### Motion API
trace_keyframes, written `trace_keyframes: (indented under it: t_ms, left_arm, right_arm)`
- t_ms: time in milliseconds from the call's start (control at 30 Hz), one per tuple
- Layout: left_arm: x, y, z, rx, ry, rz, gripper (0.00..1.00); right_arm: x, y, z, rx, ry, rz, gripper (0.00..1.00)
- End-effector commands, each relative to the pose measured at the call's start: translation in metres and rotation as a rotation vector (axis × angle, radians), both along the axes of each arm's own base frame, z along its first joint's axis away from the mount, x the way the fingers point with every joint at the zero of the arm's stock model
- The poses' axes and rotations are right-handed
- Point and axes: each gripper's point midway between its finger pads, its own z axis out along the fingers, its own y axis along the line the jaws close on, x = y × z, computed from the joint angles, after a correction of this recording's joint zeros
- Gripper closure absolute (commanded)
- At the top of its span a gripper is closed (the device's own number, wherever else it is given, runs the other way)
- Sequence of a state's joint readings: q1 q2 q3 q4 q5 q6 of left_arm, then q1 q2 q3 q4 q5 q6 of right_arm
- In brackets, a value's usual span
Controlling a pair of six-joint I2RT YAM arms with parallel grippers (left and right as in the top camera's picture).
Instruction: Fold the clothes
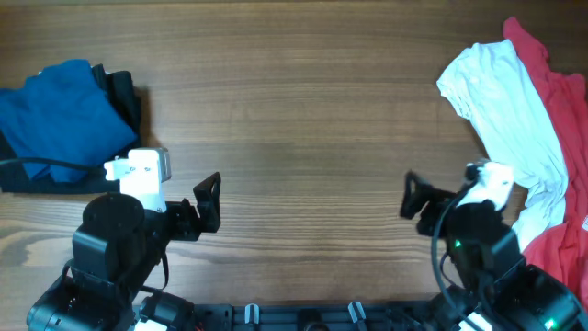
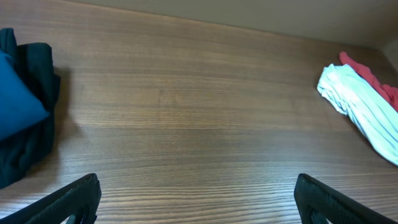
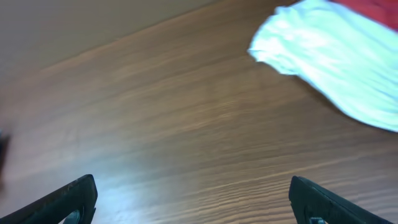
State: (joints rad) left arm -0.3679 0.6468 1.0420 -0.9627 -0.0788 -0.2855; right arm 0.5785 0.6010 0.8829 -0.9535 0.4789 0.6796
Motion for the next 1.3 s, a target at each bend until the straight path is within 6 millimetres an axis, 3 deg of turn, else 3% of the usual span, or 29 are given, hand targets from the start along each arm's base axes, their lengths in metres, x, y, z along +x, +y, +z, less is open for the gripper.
trace_keyframes:
  t_ms: [0, 200, 500, 800, 1000, 1167, 1267]
  left_arm:
    - [-0.001, 0.001, 0.002, 0.011, -0.012, -0.002, 0.00]
    - [-0.001, 0.001, 0.002, 0.011, -0.012, -0.002, 0.00]
    - [-0.001, 0.001, 0.002, 0.011, -0.012, -0.002, 0.00]
    - [-0.001, 0.001, 0.002, 0.011, -0.012, -0.002, 0.00]
    - [-0.001, 0.001, 0.002, 0.011, -0.012, -0.002, 0.00]
    - [-0.001, 0.001, 0.002, 0.011, -0.012, -0.002, 0.00]
    - [-0.001, 0.001, 0.002, 0.011, -0.012, -0.002, 0.00]
  right_arm:
    - [0.007, -0.008, 0.001, -0.036, -0.005, 0.027, 0.00]
    - [0.028, -0.002, 0.014, -0.092, -0.157, 0.189, 0.00]
    - [0.025, -0.008, -0.012, -0.040, -0.381, 0.163, 0.00]
    - [0.013, -0.007, -0.029, -0.125, -0.502, 0.214, 0.00]
    - [0.018, 0.015, -0.041, -0.264, -0.609, 0.390, 0.00]
    - [0.026, 0.007, -0.078, -0.268, -0.532, 0.363, 0.00]
    - [0.029, -0.002, -0.078, -0.287, -0.526, 0.313, 0.00]
